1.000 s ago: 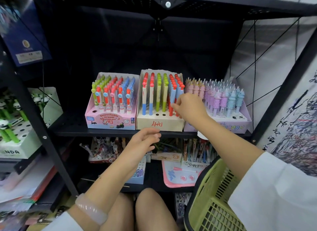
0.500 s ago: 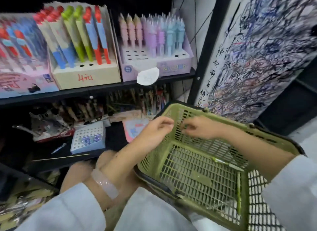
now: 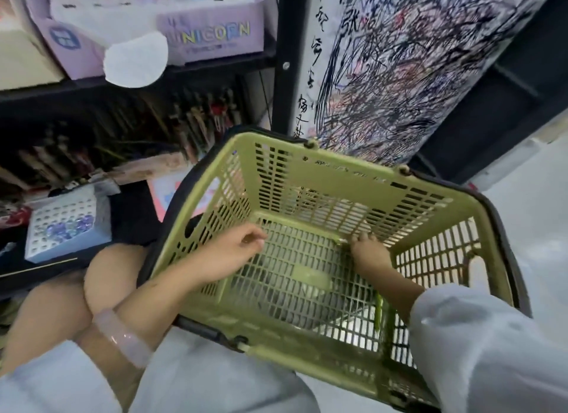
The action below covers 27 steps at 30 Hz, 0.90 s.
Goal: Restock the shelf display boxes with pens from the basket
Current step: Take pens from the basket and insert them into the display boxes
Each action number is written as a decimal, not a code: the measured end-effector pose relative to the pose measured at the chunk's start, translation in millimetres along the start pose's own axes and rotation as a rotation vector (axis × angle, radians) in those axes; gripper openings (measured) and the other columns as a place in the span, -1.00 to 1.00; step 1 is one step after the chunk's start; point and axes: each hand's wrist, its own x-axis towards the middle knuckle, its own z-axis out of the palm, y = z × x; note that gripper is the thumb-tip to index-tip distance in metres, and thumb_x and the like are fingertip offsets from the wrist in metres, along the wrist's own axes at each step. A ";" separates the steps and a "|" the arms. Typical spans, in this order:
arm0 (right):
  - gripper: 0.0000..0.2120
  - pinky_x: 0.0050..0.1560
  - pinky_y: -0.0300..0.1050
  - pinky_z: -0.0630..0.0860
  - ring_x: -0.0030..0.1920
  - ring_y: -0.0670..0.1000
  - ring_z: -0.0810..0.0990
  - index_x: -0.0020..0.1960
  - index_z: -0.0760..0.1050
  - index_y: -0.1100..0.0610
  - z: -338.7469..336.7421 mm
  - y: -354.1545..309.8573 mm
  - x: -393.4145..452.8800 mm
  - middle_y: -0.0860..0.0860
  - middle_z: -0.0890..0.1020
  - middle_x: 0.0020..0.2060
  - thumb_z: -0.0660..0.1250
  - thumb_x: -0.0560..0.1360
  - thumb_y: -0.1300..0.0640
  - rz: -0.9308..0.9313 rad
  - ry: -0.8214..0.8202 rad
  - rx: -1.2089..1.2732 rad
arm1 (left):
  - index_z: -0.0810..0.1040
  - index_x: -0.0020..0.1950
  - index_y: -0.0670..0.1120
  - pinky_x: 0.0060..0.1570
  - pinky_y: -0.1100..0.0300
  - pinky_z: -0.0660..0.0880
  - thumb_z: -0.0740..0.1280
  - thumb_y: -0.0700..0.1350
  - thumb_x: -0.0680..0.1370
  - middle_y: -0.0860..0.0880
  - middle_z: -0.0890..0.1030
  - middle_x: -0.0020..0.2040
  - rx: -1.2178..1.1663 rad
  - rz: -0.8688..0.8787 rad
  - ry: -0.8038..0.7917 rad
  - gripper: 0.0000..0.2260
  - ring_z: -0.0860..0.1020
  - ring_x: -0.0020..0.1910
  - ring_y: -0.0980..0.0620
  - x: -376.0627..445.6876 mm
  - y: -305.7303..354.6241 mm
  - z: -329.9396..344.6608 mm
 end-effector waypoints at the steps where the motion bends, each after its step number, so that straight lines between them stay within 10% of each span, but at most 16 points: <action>1: -0.56 0.26 0.09 0.39 0.30 0.18 0.33 0.37 0.27 0.21 3.4 -1.7 0.8 0.17 0.36 0.29 0.23 0.51 0.29 -0.005 0.023 -0.024 | 0.44 0.23 0.08 -0.08 0.39 0.31 0.16 -0.04 0.61 0.15 0.45 0.18 -0.004 -0.006 -0.001 -0.79 0.42 0.13 0.19 1.3 -1.2 -0.7; 12: -0.68 -0.27 -0.14 0.50 -0.20 0.01 0.52 0.30 0.32 0.01 6.6 1.4 -14.8 0.03 0.52 -0.12 0.20 0.55 0.13 -0.274 -0.152 -0.085 | 0.45 0.18 0.15 -0.03 0.33 0.31 0.17 -0.02 0.60 0.20 0.47 0.14 -0.043 -0.008 0.005 -0.82 0.43 0.11 0.22 6.3 -7.4 3.7; 18: -0.57 0.12 -0.12 0.48 0.16 0.08 0.54 0.37 0.35 0.16 22.2 28.1 -37.4 0.11 0.54 0.18 0.26 0.51 0.28 -0.464 -0.437 -0.366 | 0.46 0.13 0.18 0.03 0.20 0.36 0.17 -0.02 0.60 0.16 0.46 0.18 -0.077 -0.022 -0.004 -0.84 0.44 0.14 0.17 2.3 -10.2 2.1; 27: -0.63 0.19 -0.10 0.46 0.20 0.08 0.52 0.32 0.41 0.15 13.7 39.2 -31.4 0.08 0.54 0.20 0.26 0.52 0.25 -0.635 -0.400 -0.567 | 0.45 0.08 0.17 0.22 0.10 0.36 0.16 -0.05 0.61 0.20 0.48 0.06 -0.129 -0.023 0.029 -0.86 0.45 0.17 0.11 0.5 -15.4 -5.8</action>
